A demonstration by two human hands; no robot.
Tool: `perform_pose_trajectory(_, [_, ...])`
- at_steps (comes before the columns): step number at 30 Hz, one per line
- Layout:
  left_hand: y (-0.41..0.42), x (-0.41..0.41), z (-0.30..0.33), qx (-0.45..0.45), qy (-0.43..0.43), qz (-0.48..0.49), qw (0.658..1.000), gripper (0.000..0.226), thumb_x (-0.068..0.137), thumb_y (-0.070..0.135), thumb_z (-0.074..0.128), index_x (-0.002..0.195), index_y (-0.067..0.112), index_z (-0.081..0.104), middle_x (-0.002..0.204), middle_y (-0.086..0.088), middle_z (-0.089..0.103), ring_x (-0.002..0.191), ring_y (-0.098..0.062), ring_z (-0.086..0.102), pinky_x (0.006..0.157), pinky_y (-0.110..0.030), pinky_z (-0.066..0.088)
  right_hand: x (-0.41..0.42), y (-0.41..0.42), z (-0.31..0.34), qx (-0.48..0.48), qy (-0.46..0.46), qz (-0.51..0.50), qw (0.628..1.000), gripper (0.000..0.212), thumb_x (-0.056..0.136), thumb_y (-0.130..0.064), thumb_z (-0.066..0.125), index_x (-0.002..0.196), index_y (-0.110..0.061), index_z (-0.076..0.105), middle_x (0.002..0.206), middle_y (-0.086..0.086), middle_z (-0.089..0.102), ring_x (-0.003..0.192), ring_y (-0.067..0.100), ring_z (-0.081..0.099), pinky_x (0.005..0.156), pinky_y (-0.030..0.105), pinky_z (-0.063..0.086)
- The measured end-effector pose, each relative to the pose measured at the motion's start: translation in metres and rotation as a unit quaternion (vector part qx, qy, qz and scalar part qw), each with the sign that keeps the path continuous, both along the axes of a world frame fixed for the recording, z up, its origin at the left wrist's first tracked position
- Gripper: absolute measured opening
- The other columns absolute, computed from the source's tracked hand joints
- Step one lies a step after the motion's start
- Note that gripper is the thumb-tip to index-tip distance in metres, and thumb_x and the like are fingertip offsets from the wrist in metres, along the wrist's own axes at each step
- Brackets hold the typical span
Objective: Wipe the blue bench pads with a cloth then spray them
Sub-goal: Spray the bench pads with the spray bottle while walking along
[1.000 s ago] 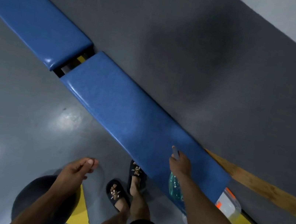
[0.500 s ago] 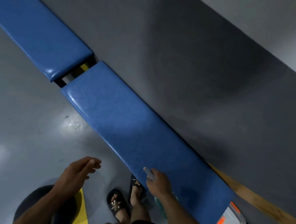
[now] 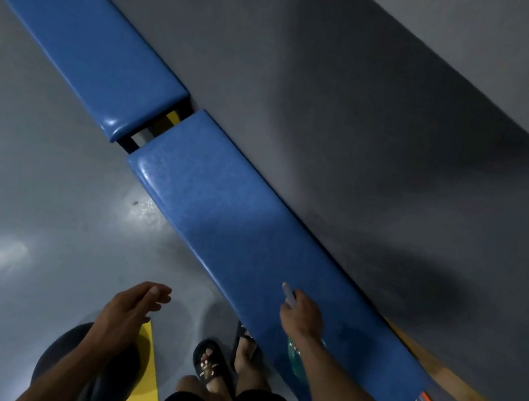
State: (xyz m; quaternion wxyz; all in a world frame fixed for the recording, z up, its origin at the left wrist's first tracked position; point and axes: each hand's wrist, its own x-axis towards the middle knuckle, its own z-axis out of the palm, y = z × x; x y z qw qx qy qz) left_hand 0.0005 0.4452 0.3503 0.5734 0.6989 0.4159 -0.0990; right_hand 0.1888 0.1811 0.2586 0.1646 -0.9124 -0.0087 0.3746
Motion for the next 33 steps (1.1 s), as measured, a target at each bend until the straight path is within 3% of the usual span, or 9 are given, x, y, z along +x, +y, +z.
perform_pose_trajectory(5, [-0.004,0.008,0.005,0.005,-0.004,0.004,1.0,0.025,0.093,0.044,0.044,0.094,0.046,0.069,0.099,0.009,0.074,0.091,-0.013,0.069,0.077,-0.035,0.054,0.066,0.0,0.008,-0.011,-0.049,-0.05,0.997,0.014,0.091,-0.021,0.05,0.099,-0.016,0.06,0.1,0.004,0.065,0.077,0.022,0.053,0.065,0.03,0.038])
perform_pose_trajectory(10, [-0.004,0.015,0.007,0.001,-0.004,0.013,1.0,0.026,0.094,0.041,0.044,0.093,0.045,0.069,0.096,0.01,0.075,0.088,-0.009,0.069,0.077,-0.035,0.054,0.086,0.005,0.009,-0.023,-0.069,-0.027,0.997,0.022,0.09,-0.022,0.044,0.102,-0.021,0.062,0.096,0.0,0.063,0.075,0.022,0.056,0.061,0.03,0.039])
perform_pose_trajectory(17, [0.009,0.012,-0.004,-0.016,0.0,0.013,1.0,0.026,0.09,0.047,0.045,0.095,0.044,0.07,0.095,0.008,0.074,0.088,-0.01,0.069,0.076,-0.041,0.057,0.029,0.036,0.003,0.027,-0.011,0.06,0.998,0.021,0.09,-0.024,0.048,0.106,-0.021,0.062,0.098,0.004,0.066,0.085,0.026,0.061,0.07,0.036,0.048])
perform_pose_trajectory(21, [0.026,0.009,-0.004,-0.018,-0.008,0.014,1.0,0.025,0.093,0.044,0.045,0.094,0.044,0.07,0.097,0.007,0.075,0.088,-0.009,0.069,0.076,-0.041,0.057,-0.017,0.064,-0.003,0.041,0.018,0.092,0.995,0.011,0.087,-0.027,0.053,0.094,-0.019,0.057,0.099,0.007,0.066,0.094,0.029,0.062,0.072,0.034,0.044])
perform_pose_trajectory(24, [0.043,0.002,-0.002,-0.016,-0.003,0.012,1.0,0.026,0.096,0.041,0.044,0.093,0.046,0.07,0.096,0.009,0.075,0.087,-0.006,0.069,0.077,-0.037,0.056,-0.037,0.088,0.0,0.038,0.024,0.092,0.995,0.011,0.09,-0.028,0.054,0.096,-0.02,0.057,0.107,0.003,0.065,0.1,0.026,0.061,0.076,0.032,0.044])
perform_pose_trajectory(29, [0.081,-0.014,-0.004,-0.028,0.008,0.026,0.999,0.027,0.089,0.048,0.045,0.091,0.041,0.071,0.095,0.007,0.075,0.091,-0.016,0.069,0.078,-0.041,0.055,-0.046,0.119,0.003,0.01,0.007,0.042,0.999,0.018,0.089,-0.025,0.053,0.102,-0.015,0.061,0.109,0.003,0.066,0.1,0.026,0.061,0.082,0.033,0.046])
perform_pose_trajectory(33, [0.114,-0.021,-0.004,-0.026,0.009,0.01,1.0,0.026,0.092,0.045,0.045,0.092,0.042,0.071,0.096,0.007,0.075,0.09,-0.015,0.069,0.079,-0.039,0.055,-0.025,0.135,0.009,-0.001,-0.018,-0.025,1.0,0.014,0.089,-0.022,0.055,0.099,-0.016,0.06,0.1,0.005,0.066,0.088,0.026,0.061,0.073,0.033,0.045])
